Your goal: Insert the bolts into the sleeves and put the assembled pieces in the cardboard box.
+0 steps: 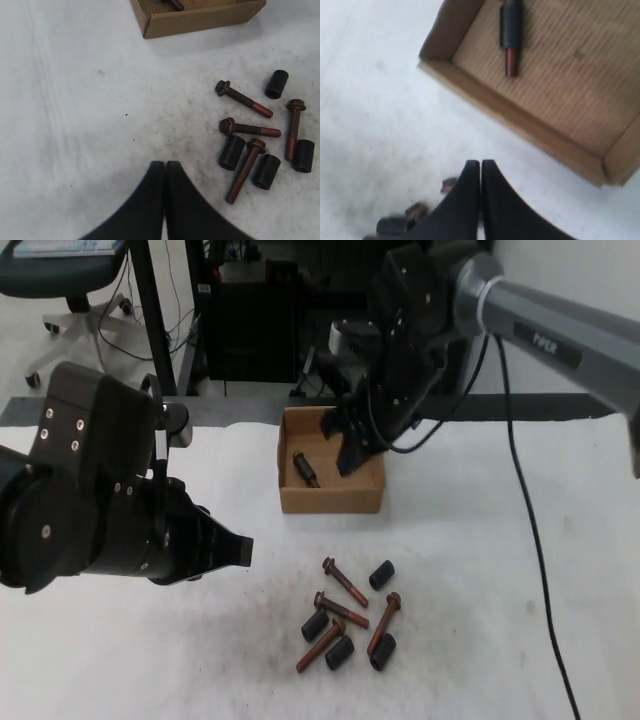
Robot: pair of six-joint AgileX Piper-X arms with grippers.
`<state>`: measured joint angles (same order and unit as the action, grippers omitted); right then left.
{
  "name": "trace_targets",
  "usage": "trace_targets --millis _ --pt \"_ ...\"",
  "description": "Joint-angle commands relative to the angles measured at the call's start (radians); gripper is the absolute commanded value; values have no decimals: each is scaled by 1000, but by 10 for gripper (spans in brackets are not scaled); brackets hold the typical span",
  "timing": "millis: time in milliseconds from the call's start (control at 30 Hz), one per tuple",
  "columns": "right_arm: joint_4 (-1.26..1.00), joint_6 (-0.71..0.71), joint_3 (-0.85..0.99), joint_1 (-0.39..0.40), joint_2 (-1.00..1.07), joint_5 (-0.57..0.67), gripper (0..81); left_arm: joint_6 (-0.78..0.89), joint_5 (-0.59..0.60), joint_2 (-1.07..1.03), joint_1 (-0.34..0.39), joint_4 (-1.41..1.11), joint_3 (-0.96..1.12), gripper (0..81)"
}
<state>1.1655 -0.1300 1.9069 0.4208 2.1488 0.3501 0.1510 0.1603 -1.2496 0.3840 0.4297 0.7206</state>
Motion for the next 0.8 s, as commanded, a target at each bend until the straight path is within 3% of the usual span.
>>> trace_targets --millis 0,167,367,767 --pt "47 -58 -16 16 -41 -29 8 -2 -10 14 -3 0 7 3" --pt "-99 -58 -93 70 -85 -56 8 -2 -10 14 -3 0 7 3" --pt "-202 -9 -197 141 -85 -241 8 -2 -10 14 -3 0 7 3" --pt "-312 39 -348 159 -144 -229 8 -40 -6 14 -3 0 7 3"
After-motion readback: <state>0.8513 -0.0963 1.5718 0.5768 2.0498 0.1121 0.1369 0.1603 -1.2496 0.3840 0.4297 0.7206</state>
